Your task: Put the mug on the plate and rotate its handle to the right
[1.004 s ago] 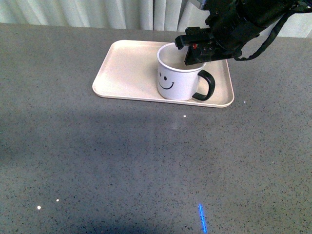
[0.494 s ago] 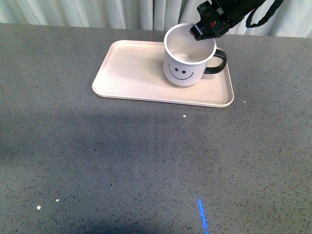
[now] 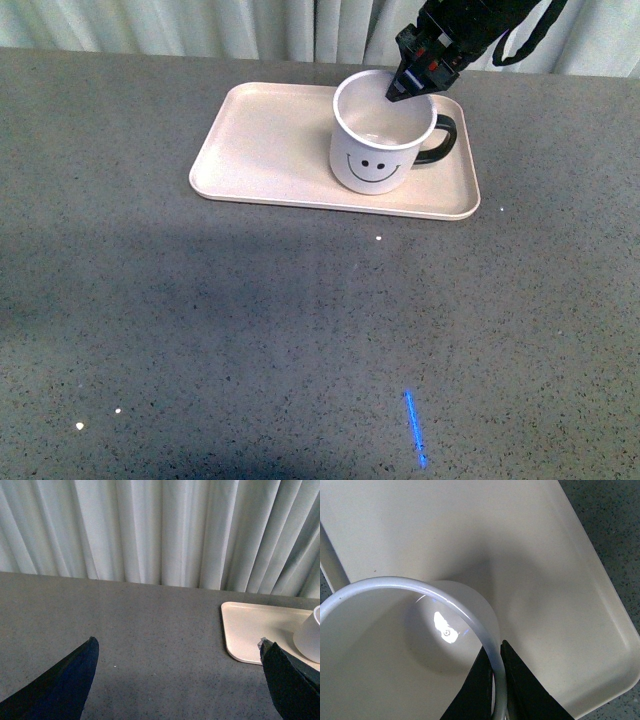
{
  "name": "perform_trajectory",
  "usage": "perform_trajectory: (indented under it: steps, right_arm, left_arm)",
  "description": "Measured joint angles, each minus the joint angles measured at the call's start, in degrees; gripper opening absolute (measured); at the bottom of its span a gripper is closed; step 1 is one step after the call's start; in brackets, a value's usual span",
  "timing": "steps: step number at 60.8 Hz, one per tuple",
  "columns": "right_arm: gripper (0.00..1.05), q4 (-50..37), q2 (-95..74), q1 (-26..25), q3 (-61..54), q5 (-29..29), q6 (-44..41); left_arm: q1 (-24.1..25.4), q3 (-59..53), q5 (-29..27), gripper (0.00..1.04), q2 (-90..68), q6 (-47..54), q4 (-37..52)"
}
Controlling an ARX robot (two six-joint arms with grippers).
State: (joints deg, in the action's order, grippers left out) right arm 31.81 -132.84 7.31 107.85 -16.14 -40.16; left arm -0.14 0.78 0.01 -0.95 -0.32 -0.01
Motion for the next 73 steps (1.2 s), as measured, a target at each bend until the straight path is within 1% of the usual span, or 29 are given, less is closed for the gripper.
perform_trajectory:
  steps: [10,25,26,31,33,35,40,42,44,51,60,62,66,73]
  right_arm:
    - [0.02,1.7,-1.5,0.0,2.6,-0.3,-0.6]
    - [0.02,0.8,-2.3,-0.1,3.3,0.2,-3.1]
    - [0.04,0.7,-2.3,-0.1,3.3,0.3,-3.3]
    - [0.21,-0.3,-2.4,-0.2,2.9,0.7,-4.7]
    - [0.27,-0.7,-2.4,-0.2,2.5,0.7,-5.0]
    - [0.3,-1.2,-2.4,-0.3,2.2,0.8,-5.2]
    - [0.44,-2.9,-2.4,-0.3,1.1,0.7,-6.3]
    - [0.48,-3.2,-2.4,-0.3,1.0,0.6,-6.4]
    - [0.55,-3.9,-2.4,-0.3,0.7,0.4,-6.8]
    - [0.72,-6.3,-1.9,-0.5,0.1,0.3,-8.2]
    - [0.95,-10.4,0.5,-1.3,-0.8,-1.5,-8.0]
    - [0.97,-11.5,1.6,-1.5,-1.3,-2.3,-7.5]
    - [0.95,-14.0,4.4,-2.1,-3.1,-3.9,-6.7]
    - [0.96,-17.2,10.0,-3.0,-7.2,-6.4,-4.7]
  left_arm:
    - [0.0,0.0,0.0,0.95,0.0,0.0,0.0]
    - [0.0,0.0,0.0,0.95,0.0,0.0,0.0]
    - [0.0,0.0,0.0,0.95,0.0,0.0,0.0]
    - [0.0,0.0,0.0,0.95,0.0,0.0,0.0]
    - [0.0,0.0,0.0,0.95,0.0,0.0,0.0]
    - [0.0,0.0,0.0,0.95,0.0,0.0,0.0]
    - [0.0,0.0,0.0,0.95,0.0,0.0,0.0]
    - [0.0,0.0,0.0,0.95,0.0,0.0,0.0]
    - [0.0,0.0,0.0,0.95,0.0,0.0,0.0]
    - [0.0,0.0,0.0,0.95,0.0,0.0,0.0]
    - [0.0,0.0,0.0,0.95,0.0,0.0,0.0]
    - [0.0,0.0,0.0,0.95,0.0,0.0,0.0]
    - [0.0,0.0,0.0,0.95,0.0,0.0,0.0]
    - [0.0,0.0,0.0,0.95,0.0,0.0,0.0]
